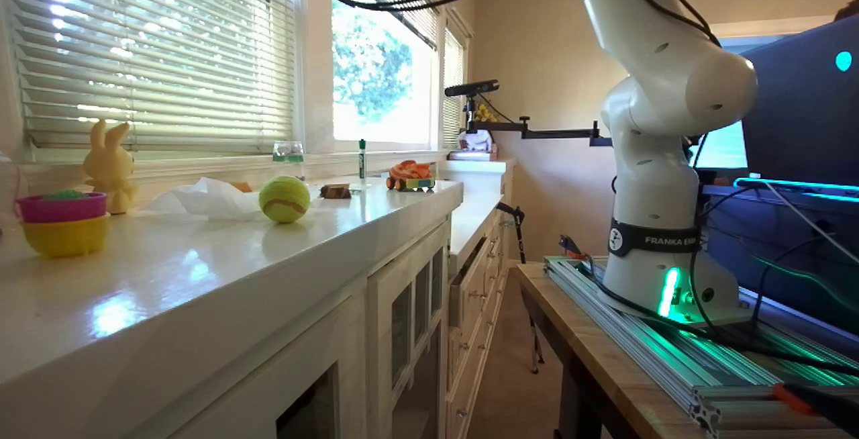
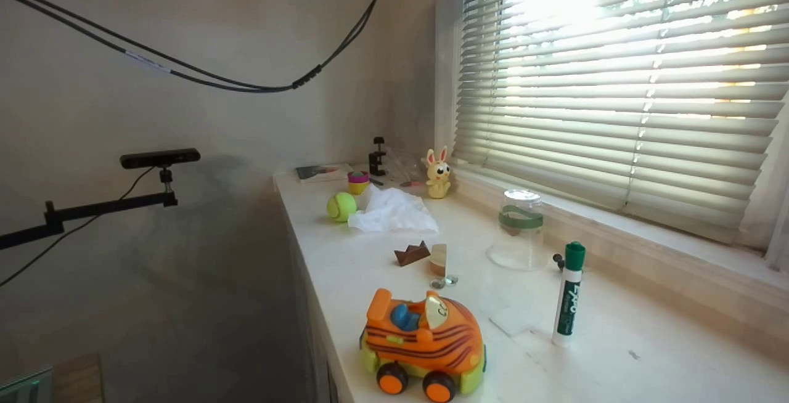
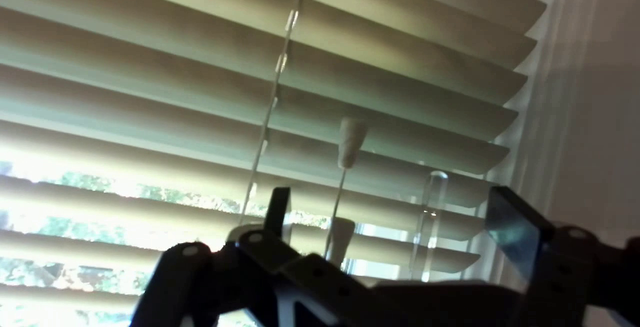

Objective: Open the blinds of the window

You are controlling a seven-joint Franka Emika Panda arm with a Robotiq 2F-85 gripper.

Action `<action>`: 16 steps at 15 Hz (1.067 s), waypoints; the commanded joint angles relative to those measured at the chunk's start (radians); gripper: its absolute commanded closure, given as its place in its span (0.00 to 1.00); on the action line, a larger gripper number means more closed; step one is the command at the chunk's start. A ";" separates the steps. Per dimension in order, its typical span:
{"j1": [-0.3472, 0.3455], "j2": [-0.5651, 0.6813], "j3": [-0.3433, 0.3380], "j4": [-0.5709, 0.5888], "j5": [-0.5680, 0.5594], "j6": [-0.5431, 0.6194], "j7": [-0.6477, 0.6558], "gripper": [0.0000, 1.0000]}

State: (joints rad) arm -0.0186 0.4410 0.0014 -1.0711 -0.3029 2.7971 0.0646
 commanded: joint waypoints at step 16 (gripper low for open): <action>-0.058 0.177 0.120 0.225 0.014 0.170 -0.214 0.00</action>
State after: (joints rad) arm -0.0596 0.5684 0.0870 -0.9280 -0.2999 2.9465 -0.0909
